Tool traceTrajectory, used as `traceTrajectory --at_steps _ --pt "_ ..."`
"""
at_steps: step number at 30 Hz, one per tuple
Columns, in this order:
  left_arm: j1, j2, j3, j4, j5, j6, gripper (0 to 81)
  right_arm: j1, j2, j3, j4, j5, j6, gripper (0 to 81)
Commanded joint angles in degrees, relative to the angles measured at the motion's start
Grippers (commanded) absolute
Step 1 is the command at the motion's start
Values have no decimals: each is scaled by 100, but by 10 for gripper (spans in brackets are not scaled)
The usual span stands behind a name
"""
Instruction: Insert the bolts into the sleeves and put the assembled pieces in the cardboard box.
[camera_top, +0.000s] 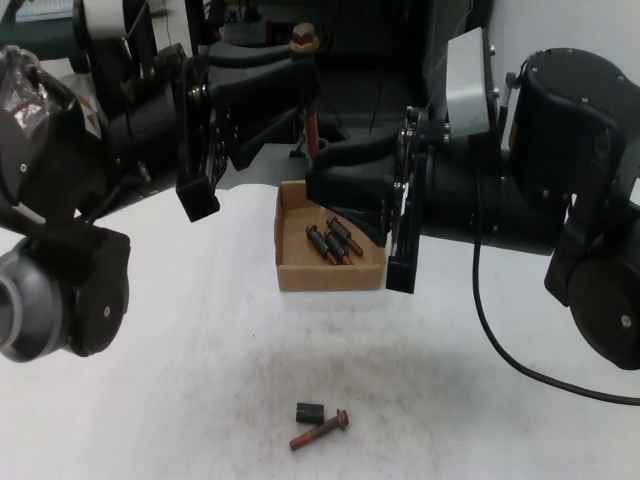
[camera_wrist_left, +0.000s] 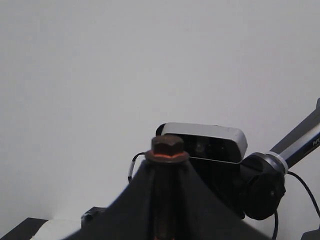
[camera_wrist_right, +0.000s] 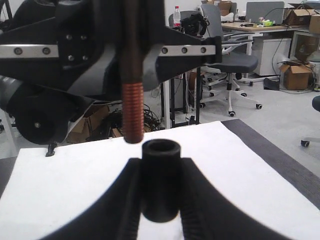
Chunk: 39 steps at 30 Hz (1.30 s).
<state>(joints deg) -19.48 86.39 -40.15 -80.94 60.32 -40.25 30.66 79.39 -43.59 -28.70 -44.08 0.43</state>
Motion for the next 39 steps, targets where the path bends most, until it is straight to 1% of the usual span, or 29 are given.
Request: traceTrajectory --at_steps 1,8,17,35,39 --pt "-5 -3 -55 -57 5 20 2 -29 -42 -68 -2 -107 -43 8" --pt "12 -3 -55 -59 -20 33 2 10 -42 -68 60 -193 -43 8" --pt "169 -3 -55 -59 -20 21 2 10 -42 -68 60 -285 -43 8" --pt "169 21 -55 88 -7 -4 2 15 -42 -68 17 -257 -43 8" --pt "108 51 -55 87 -9 -4 2 15 -42 -68 17 -179 -8 8"
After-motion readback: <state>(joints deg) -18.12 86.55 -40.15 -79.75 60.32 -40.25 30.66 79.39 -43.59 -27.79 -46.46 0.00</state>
